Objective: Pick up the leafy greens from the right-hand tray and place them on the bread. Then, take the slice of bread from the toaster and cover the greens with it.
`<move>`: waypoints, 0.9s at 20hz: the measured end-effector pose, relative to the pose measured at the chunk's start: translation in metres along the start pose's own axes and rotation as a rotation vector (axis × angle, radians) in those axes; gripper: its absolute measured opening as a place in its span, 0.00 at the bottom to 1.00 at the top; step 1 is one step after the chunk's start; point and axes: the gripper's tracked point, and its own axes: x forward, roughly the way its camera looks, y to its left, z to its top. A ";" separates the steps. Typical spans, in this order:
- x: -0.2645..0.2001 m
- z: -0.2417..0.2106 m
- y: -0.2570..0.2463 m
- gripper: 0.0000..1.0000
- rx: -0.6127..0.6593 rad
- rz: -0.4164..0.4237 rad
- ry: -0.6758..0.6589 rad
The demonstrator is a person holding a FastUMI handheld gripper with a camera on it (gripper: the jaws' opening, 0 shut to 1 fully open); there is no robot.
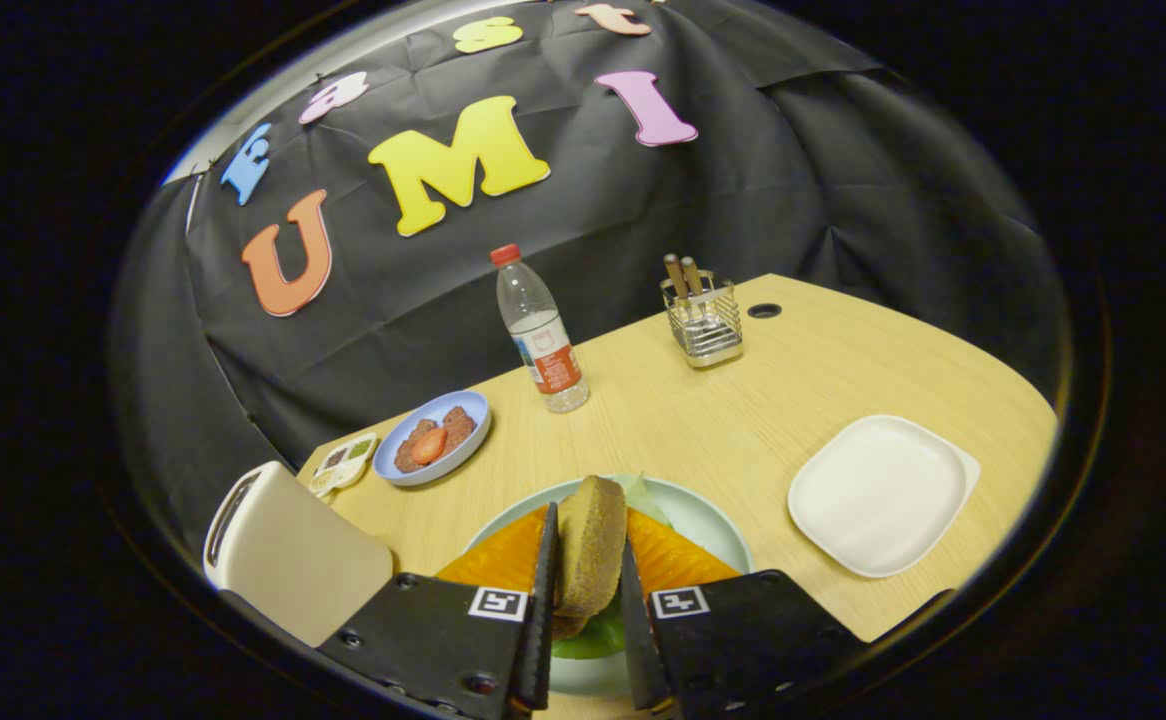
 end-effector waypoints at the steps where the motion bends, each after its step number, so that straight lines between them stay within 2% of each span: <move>1: 0.001 0.000 -0.004 0.36 -0.003 -0.002 0.003; 4: 0.003 0.000 -0.020 0.52 0.000 -0.031 0.010; 7: -0.001 0.005 -0.032 0.52 0.014 -0.045 -0.004; 11: -0.007 0.010 -0.037 0.64 0.006 -0.047 -0.023; 18: -0.071 0.021 -0.027 0.86 -0.114 -0.032 -0.107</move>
